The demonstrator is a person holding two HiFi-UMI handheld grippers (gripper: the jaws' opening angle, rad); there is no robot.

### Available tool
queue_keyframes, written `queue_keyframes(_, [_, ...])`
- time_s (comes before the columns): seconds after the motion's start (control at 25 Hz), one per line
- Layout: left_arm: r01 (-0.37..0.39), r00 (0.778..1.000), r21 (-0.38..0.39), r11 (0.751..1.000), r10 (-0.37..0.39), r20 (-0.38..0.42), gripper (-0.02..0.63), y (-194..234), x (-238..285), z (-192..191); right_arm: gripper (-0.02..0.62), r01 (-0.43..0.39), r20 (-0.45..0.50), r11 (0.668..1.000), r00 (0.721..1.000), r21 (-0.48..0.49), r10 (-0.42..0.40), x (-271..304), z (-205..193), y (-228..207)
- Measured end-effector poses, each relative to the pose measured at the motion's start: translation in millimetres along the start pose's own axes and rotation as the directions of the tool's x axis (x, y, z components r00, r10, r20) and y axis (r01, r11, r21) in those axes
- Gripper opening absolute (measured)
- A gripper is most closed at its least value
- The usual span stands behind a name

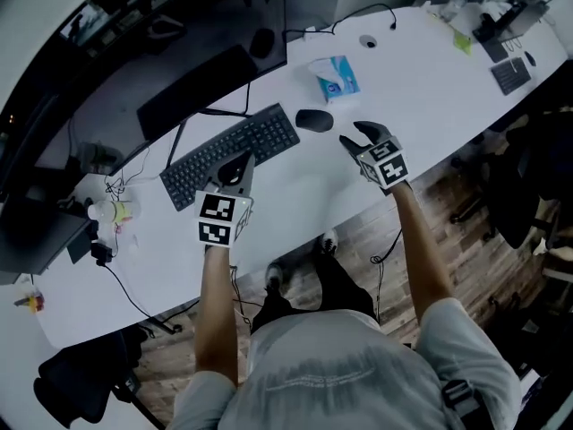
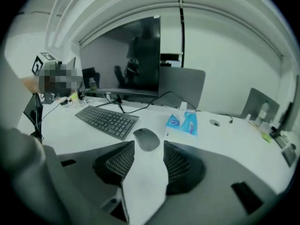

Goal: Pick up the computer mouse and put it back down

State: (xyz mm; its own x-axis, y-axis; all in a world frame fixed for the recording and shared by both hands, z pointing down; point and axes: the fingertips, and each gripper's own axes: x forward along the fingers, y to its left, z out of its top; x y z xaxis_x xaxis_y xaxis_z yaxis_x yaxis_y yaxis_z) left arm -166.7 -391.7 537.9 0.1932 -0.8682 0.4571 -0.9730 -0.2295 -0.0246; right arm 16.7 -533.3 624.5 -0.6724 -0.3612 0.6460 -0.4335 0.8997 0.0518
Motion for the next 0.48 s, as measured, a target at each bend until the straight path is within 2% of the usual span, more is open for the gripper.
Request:
queue_keyframes(0.24, [0.053,0.994,0.049,0.997,-0.057,0.089,0.014,-15.3,-30.7,25.9,0.001,0.189,0.063,0.977,0.979,0.093,-0.196,-87.8,9.7,9.6])
queue_keyframes(0.48, [0.110,0.983,0.112,0.988,-0.125,0.135,0.014,-32.9,-62.5,37.6,0.002,0.328,0.105,0.939,0.935,0.105,-0.338,-163.7,18.3,39.4])
